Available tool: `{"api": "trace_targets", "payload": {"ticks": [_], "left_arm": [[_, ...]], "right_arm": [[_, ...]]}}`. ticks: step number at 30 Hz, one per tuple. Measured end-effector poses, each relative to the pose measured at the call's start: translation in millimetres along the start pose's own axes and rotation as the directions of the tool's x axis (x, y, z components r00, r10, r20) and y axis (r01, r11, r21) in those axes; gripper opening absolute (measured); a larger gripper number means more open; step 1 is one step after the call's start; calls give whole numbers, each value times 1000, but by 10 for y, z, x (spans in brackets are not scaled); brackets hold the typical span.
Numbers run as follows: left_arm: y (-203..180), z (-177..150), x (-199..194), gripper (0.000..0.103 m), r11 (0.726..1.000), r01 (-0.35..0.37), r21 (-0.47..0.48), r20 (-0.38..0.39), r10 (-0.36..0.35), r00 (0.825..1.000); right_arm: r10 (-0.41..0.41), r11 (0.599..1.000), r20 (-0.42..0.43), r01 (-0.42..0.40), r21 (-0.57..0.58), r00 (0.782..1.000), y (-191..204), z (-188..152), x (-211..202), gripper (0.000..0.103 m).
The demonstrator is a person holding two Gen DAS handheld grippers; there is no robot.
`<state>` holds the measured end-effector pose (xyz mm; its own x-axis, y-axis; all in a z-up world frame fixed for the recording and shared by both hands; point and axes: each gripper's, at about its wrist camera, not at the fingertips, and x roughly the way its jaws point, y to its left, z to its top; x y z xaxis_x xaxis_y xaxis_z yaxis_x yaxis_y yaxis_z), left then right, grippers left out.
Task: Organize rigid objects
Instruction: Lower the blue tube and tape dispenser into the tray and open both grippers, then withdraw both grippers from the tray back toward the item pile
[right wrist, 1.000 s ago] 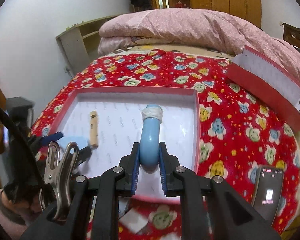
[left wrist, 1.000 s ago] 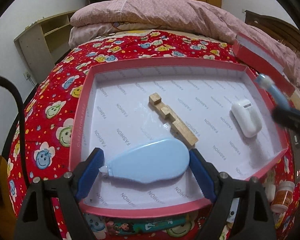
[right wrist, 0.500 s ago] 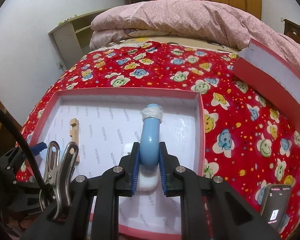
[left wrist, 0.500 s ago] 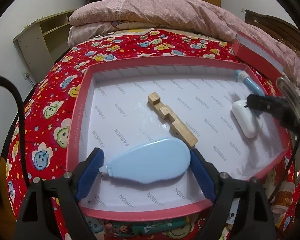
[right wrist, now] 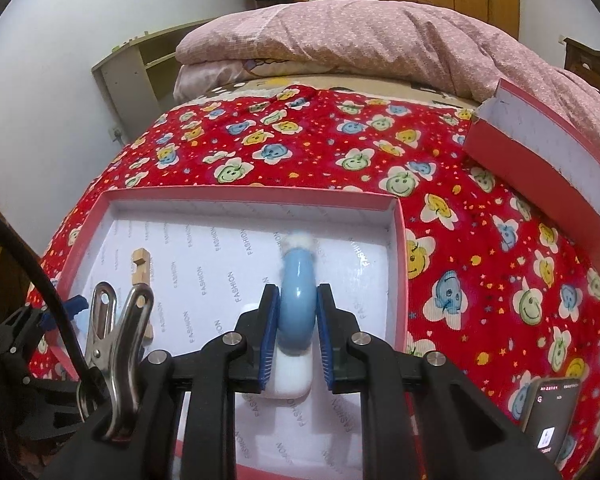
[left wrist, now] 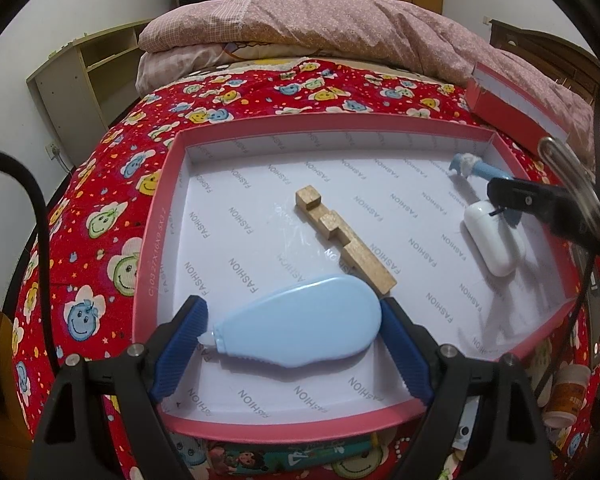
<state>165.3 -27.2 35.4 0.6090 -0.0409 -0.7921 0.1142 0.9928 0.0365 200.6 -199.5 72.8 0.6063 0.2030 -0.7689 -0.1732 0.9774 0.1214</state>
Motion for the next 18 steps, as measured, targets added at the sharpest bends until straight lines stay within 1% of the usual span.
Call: {"api": "trace_targets", "payload": {"ticks": [2, 7, 9, 18], "left_arm": [[0, -4, 3, 90, 1000, 0, 0, 0, 0, 1000], [6, 7, -27, 90, 1000, 2, -5, 1, -2, 1000], [10, 11, -56, 90, 1000, 0, -6, 7, 0, 1000], [20, 10, -257, 90, 1000, 0, -9, 34, 1, 999]], "right_arm": [[3, 1000, -1, -3, -4, 1000, 2, -2, -3, 21], [10, 1000, 12, -9, -6, 1000, 28, -10, -66, 33], [11, 1000, 18, -11, -11, 1000, 50, -23, -101, 35], [31, 999, 24, -31, -17, 999, 134, -110, -266, 39]]}}
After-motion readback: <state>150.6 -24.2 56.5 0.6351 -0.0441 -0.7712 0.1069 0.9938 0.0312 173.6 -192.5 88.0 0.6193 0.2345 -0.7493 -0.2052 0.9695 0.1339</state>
